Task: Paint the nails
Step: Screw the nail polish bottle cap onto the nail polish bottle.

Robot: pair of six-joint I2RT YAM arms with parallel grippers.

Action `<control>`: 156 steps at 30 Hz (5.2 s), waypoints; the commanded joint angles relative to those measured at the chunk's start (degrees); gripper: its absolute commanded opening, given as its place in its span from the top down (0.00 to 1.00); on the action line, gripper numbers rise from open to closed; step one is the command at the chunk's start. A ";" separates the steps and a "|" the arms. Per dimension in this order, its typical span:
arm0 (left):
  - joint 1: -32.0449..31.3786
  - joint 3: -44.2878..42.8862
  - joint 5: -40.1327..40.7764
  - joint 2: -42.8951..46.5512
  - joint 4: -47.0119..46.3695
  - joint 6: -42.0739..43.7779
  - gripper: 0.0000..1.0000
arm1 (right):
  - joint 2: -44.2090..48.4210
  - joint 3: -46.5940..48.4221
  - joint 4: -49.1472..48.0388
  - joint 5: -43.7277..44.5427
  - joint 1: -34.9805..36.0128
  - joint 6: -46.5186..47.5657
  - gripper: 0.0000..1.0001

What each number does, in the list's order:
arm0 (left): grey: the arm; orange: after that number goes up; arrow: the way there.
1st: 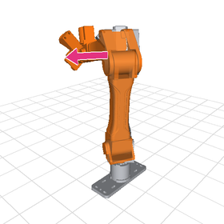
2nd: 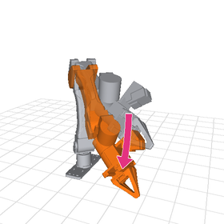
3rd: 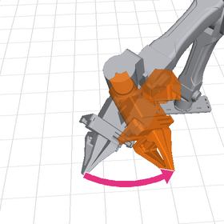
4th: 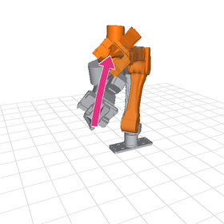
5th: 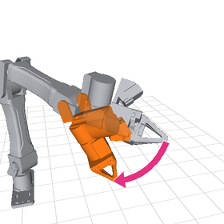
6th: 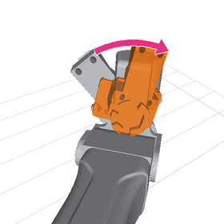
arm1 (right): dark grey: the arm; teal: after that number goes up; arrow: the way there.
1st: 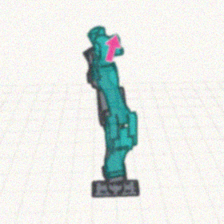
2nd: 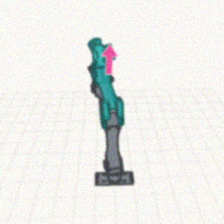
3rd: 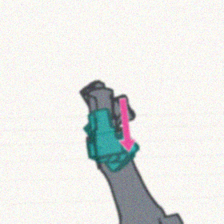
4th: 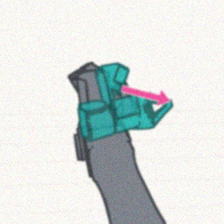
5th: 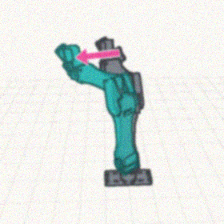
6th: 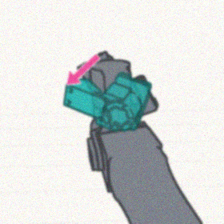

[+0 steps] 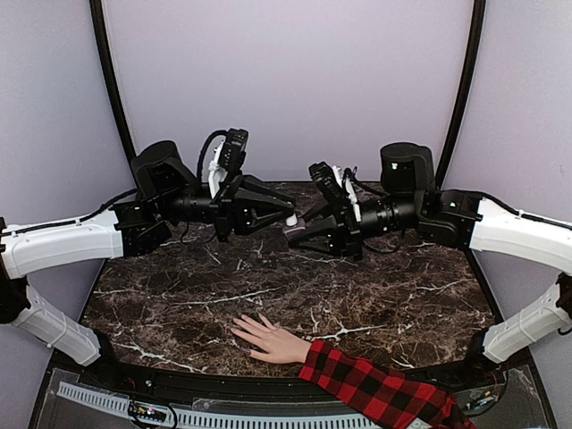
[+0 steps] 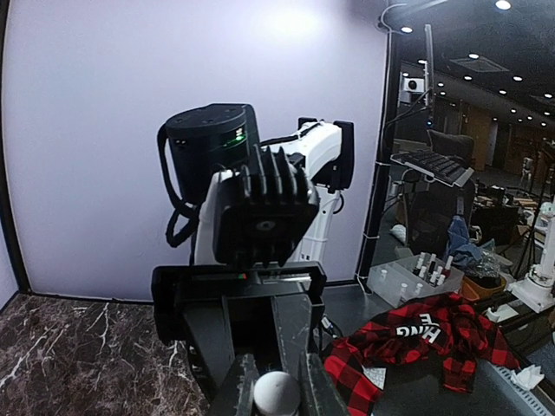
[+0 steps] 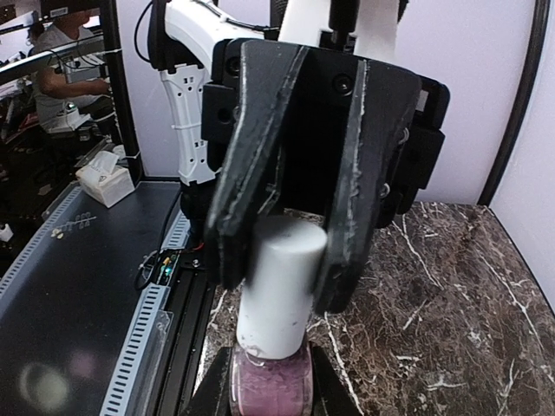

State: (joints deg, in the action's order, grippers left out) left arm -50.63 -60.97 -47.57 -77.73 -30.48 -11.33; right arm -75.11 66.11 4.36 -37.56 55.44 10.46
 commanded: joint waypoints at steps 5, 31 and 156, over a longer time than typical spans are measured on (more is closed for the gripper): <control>-0.33 0.73 -5.65 -1.61 3.55 -0.07 1.00 | 0.80 4.96 -7.74 -5.53 -0.06 1.40 1.00; 4.14 -3.06 24.16 7.72 18.20 0.41 0.42 | -3.72 4.41 -5.38 27.60 0.44 -2.16 1.00; 5.10 -2.55 25.47 5.15 12.67 -3.53 0.45 | -8.26 9.27 -2.82 29.38 0.54 -4.42 1.00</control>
State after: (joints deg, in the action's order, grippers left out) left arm -45.76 -61.36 -23.46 -71.55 -15.94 -11.53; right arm -82.70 72.75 4.36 -12.05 55.44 7.38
